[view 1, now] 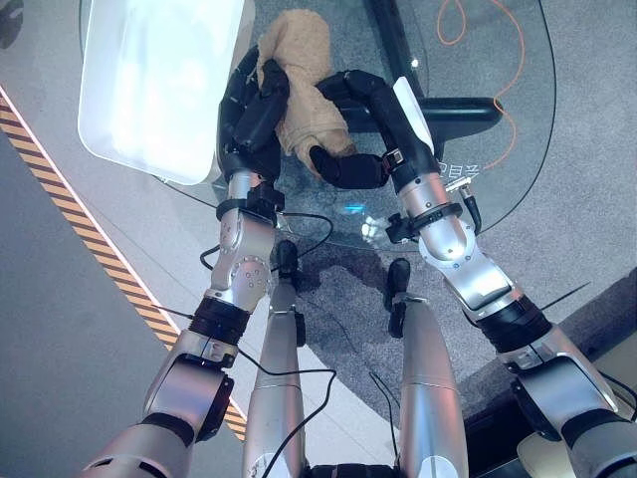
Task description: Wipe the table with a cloth and put it in the basket.
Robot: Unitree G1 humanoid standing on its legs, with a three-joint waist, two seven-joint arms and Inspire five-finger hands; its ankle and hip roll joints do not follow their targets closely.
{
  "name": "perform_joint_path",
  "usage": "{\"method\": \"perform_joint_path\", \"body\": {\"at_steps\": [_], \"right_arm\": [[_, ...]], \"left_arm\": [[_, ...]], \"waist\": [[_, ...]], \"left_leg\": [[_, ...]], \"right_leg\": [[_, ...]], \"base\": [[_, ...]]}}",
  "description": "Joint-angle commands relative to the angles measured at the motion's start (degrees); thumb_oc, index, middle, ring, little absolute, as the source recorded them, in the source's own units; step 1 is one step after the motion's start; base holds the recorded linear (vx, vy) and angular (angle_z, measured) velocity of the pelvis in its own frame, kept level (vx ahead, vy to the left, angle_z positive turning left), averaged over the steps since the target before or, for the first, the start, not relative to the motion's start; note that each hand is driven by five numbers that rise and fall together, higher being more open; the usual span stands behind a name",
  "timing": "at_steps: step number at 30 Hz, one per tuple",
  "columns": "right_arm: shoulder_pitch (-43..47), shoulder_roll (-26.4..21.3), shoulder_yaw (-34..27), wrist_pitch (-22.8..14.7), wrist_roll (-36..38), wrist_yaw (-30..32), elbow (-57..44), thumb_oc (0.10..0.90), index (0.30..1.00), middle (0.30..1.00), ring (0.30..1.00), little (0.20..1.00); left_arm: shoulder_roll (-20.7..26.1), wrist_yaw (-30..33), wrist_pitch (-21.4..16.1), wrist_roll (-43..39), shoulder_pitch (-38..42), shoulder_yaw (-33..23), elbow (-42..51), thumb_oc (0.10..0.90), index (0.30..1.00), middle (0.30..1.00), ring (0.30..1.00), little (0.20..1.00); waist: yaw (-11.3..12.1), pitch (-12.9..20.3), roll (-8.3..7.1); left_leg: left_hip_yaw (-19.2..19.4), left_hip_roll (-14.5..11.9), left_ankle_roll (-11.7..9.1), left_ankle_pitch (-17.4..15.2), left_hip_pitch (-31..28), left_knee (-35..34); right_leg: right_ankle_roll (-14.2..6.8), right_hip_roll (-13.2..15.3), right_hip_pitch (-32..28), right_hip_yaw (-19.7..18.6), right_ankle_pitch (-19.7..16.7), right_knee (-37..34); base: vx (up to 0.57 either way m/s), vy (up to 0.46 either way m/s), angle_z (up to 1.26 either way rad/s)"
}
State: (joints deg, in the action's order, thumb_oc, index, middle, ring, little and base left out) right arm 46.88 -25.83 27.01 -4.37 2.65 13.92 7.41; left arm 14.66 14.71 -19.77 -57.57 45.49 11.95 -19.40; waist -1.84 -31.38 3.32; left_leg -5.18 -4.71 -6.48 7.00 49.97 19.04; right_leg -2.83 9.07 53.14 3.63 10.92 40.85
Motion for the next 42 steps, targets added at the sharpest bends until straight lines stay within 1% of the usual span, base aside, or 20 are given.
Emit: {"method": "perform_joint_path", "body": {"at_steps": [1, 4, 17, 28, 42], "right_arm": [[8.67, 3.13, -3.03, -8.17, -0.86, 2.44, -9.09, 0.800, 0.900, 0.900, 0.900, 0.900], [8.74, 3.25, -3.31, -8.19, -0.96, 3.00, -9.10, 0.800, 0.900, 0.900, 0.900, 0.900], [8.51, 3.43, -3.74, -8.18, -1.28, 3.45, -9.46, 0.800, 0.900, 0.900, 0.900, 0.900], [7.57, 3.48, -4.79, -8.90, -2.52, 6.17, -9.49, 0.800, 0.900, 0.900, 0.900, 0.900], [4.63, 1.89, -7.44, -9.99, -3.46, 9.39, -9.62, 0.800, 0.900, 0.900, 0.900, 0.900]], "left_arm": [[0.57, 0.10, -8.74, 6.17, 7.71, -1.95, 6.39, 0.100, 0.300, 0.300, 0.300, 0.200], [0.35, 2.55, -10.08, 8.22, 7.72, -2.34, 6.67, 0.100, 0.300, 0.300, 0.300, 0.200], [-0.05, 8.07, -12.63, 13.19, 7.92, -3.51, 7.76, 0.100, 0.300, 0.300, 0.300, 0.200], [0.14, 9.49, -14.40, 15.03, 7.51, -4.46, 7.94, 0.100, 0.300, 0.300, 0.300, 0.200], [1.04, 12.43, -17.36, 17.90, 6.51, -6.51, 8.62, 0.100, 0.300, 0.300, 0.300, 0.200]], "waist": [[1.25, 1.58, -2.17], [1.31, 1.58, -2.27], [1.27, 1.58, -2.25], [1.19, 1.58, -2.28], [0.56, 1.58, -2.43]], "left_leg": [[3.04, 2.92, 4.24, -8.04, -0.61, 7.29], [2.93, 2.97, 4.17, -8.04, -0.37, 7.44], [2.77, 3.07, 4.11, -8.29, 0.09, 7.94], [2.66, 3.10, 4.11, -8.31, -0.08, 7.66], [2.84, 2.86, 4.14, -8.64, -0.02, 7.92]], "right_leg": [[-1.70, -1.74, -2.23, -0.73, -8.43, -10.95], [-1.65, -1.84, -2.12, -0.75, -8.35, -10.86], [-1.51, -1.97, -1.75, -1.00, -8.11, -10.64], [-1.36, -2.20, -1.82, -1.14, -7.95, -10.68], [-1.39, -2.37, -1.64, -1.51, -7.97, -10.65]], "base": [[0.00, 0.000, 0.00], [0.00, 0.000, 0.00], [0.00, 0.000, 0.00], [0.00, 0.000, 0.00], [0.00, 0.000, 0.00]]}}
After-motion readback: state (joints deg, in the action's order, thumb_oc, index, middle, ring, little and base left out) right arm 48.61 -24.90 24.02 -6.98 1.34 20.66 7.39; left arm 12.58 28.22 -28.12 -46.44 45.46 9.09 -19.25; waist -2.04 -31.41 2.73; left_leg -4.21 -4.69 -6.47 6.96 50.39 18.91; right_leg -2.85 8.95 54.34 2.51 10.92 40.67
